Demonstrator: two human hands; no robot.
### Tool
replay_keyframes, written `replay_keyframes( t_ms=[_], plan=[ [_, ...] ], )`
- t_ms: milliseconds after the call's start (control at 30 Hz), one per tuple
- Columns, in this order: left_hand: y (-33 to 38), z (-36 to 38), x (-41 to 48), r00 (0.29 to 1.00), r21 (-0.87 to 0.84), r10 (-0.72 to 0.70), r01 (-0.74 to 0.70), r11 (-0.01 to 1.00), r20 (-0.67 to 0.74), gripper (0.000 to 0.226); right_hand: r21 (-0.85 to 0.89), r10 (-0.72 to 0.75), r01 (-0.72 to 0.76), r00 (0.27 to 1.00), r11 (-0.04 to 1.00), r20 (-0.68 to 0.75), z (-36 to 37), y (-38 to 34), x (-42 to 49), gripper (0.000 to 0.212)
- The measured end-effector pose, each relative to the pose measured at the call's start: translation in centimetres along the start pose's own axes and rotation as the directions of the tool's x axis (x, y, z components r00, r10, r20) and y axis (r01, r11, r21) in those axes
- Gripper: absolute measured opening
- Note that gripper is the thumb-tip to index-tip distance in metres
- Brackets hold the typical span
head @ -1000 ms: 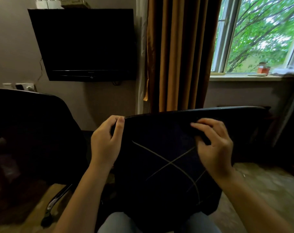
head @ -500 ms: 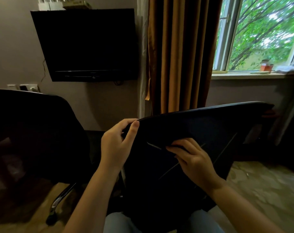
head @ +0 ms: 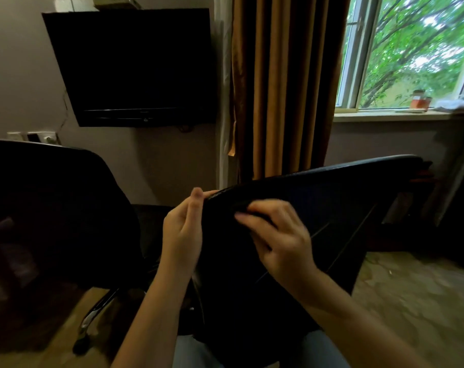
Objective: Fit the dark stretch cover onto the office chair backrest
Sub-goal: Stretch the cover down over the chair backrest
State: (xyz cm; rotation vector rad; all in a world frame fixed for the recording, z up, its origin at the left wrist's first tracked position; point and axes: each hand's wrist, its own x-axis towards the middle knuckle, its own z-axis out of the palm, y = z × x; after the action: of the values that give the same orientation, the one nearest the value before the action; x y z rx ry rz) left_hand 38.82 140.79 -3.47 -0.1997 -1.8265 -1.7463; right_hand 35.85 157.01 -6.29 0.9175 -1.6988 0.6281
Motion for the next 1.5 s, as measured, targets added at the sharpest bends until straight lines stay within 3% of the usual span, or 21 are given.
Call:
replay_keyframes(
  t_ms=[133, 200, 400, 467, 600, 700, 833, 933, 1100, 1200, 1367, 1500],
  plan=[
    [0.2, 0.0, 0.1, 1.000, -0.002, -0.011, 0.011, 1.000, -0.001, 0.040, -0.025, -0.059, 0.065, 0.977, 0.998, 0.206, 1.5, 2.0, -5.6, 0.021],
    [0.1, 0.1, 0.0, 1.000, -0.005, 0.008, -0.008, 1.000, 0.026, 0.039, -0.041, -0.021, 0.030, 0.975, 0.999, 0.222, 0.9, 2.9, -6.6, 0.022],
    [-0.6, 0.1, 0.0, 0.999, -0.080, -0.047, 0.049, 0.996, 0.026, 0.046, -0.039, 0.077, -0.081, 0.993, 0.996, -0.091, -2.4, 1.9, 0.0, 0.020],
    [-0.7, 0.0, 0.0, 0.995, -0.139, -0.095, 0.099, 0.985, 0.034, 0.051, -0.002, 0.080, -0.081, 0.988, 0.997, -0.131, -2.1, 0.7, 2.2, 0.022],
    [-0.9, -0.4, 0.1, 0.967, -0.247, -0.248, 0.255, 0.935, 0.056, 0.058, -0.026, 0.037, -0.039, 0.998, 0.999, -0.053, 0.4, -1.4, 2.9, 0.026],
    [-0.8, -0.9, 0.3, 0.954, -0.301, -0.284, 0.301, 0.905, 0.100, 0.061, -0.003, -0.032, 0.032, 0.999, 0.999, -0.006, 2.1, -1.9, 1.1, 0.024],
    [-0.6, -1.0, -0.1, 0.965, -0.253, -0.240, 0.259, 0.932, 0.103, 0.051, -0.031, -0.163, 0.174, 0.962, 0.984, 0.217, 3.2, -1.0, -3.1, 0.021],
    [-0.2, -0.7, -0.6, 0.980, -0.201, -0.174, 0.191, 0.961, 0.101, 0.038, -0.032, -0.164, 0.184, 0.933, 0.982, 0.320, 2.2, 0.2, -4.8, 0.025],
    [-0.4, -0.4, -0.9, 0.989, -0.196, -0.108, 0.127, 0.972, 0.106, 0.032, -0.020, 0.071, -0.070, 0.997, 0.997, 0.044, -0.8, 0.8, -1.7, 0.021],
    [-0.7, -0.4, -0.6, 0.986, -0.234, -0.135, 0.156, 0.960, 0.100, 0.042, -0.020, 0.102, -0.104, 0.993, 0.994, -0.067, -0.8, -0.4, 1.0, 0.023],
    [-0.9, -0.8, -0.2, 0.957, -0.361, -0.248, 0.287, 0.887, 0.152, 0.058, -0.039, -0.003, 0.001, 0.998, 0.999, -0.061, 2.5, -2.7, 0.9, 0.024],
    [-0.8, -1.3, -0.2, 0.960, -0.316, -0.233, 0.271, 0.909, 0.153, 0.061, -0.067, -0.174, 0.182, 0.979, 0.981, 0.106, 5.4, -2.0, -3.4, 0.020]
  ],
)
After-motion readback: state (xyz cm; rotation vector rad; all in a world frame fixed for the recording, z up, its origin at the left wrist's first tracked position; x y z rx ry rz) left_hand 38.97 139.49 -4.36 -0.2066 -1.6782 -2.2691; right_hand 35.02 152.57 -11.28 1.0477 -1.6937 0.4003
